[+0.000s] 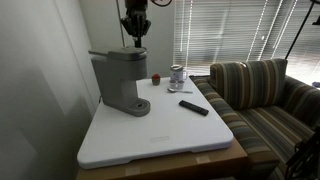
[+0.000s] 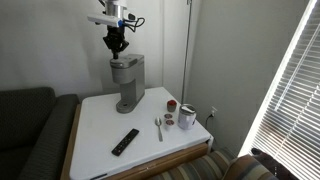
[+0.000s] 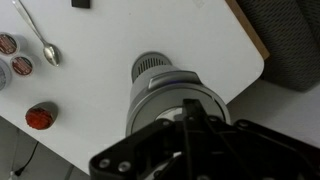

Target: Push the lid of the coffee machine downwards

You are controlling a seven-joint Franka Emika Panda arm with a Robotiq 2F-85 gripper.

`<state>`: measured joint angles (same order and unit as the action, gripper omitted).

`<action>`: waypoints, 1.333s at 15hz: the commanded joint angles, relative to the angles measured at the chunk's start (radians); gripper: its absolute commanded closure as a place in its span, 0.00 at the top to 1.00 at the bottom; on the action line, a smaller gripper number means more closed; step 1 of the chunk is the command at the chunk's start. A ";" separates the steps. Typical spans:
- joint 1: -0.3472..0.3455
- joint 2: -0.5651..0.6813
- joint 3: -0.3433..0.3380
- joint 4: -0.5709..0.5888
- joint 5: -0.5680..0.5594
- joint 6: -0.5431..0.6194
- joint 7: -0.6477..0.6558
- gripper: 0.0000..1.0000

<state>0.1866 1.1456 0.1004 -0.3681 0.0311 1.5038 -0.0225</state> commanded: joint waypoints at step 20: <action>0.034 -0.124 -0.034 -0.021 -0.012 -0.049 0.089 0.00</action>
<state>0.2137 1.0542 0.0860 -0.3661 0.0285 1.4722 0.0476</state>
